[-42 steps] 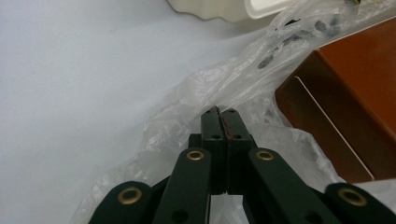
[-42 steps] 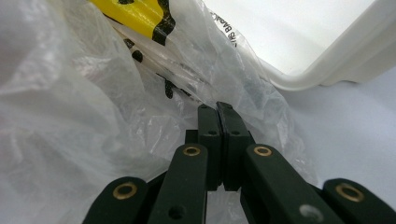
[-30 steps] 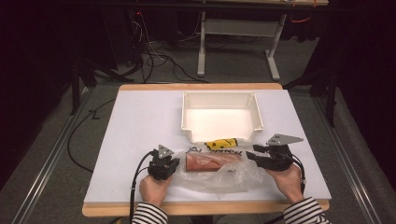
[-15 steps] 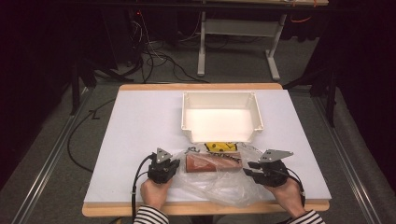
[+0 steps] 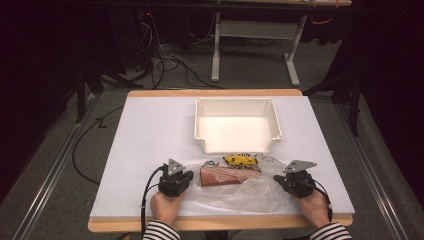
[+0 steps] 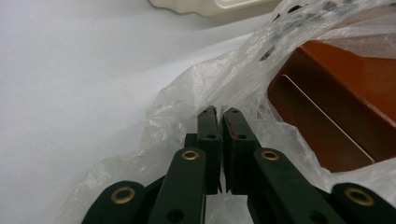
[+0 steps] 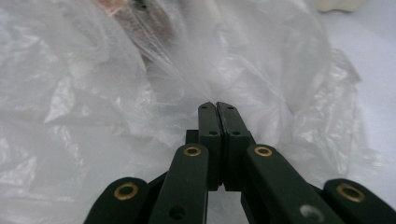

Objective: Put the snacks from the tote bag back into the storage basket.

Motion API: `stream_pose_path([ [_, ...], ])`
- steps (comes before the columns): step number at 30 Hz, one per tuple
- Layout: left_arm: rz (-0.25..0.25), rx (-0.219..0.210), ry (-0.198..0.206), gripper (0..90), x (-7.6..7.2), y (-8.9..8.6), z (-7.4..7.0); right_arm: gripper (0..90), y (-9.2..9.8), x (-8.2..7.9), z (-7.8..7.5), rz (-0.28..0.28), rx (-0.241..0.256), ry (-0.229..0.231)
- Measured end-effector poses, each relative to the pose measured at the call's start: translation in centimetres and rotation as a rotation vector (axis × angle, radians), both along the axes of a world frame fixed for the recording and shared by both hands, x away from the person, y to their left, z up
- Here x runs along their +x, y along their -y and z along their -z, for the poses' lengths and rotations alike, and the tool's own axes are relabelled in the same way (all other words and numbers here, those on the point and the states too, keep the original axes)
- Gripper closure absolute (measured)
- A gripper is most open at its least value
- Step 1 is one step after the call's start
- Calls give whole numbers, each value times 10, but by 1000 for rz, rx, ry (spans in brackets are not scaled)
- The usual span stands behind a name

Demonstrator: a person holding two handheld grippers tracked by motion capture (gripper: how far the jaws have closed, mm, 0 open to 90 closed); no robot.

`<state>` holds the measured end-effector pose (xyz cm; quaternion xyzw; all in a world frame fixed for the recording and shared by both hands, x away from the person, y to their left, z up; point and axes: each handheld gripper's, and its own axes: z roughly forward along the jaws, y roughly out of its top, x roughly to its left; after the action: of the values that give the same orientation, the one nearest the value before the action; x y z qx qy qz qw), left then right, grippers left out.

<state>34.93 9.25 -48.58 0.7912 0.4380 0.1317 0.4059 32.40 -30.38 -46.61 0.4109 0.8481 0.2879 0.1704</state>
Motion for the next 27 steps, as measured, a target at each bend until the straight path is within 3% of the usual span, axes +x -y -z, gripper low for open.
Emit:
stream_pose_path([
  [2, 5, -5, 0, 851, 0, 0, 0, 824, 0, 3, -1, 18, 2, 0],
  [5, 23, -8, 0, 796, -1, -2, -1, 714, -4, -1, -11, 3, 55, 17],
  [9, 24, -6, -2, 760, -3, -4, -3, 652, -13, -12, -38, -45, 112, 87],
  [12, 18, -3, 4, 756, -2, -3, -1, 607, -26, -15, -57, -95, 122, 134],
  [15, 15, 4, 14, 755, -3, -3, 0, 564, -40, -12, -61, -139, 99, 138],
  [19, 17, 14, 24, 743, -4, -2, 0, 514, -56, -2, -49, -171, 69, 91],
  [23, 20, 12, 30, 718, -5, -1, 1, 540, -62, 3, -36, -184, 44, 70],
  [27, 26, 19, 35, 696, -5, -1, 1, 746, -59, 5, -38, -194, 33, 82],
])
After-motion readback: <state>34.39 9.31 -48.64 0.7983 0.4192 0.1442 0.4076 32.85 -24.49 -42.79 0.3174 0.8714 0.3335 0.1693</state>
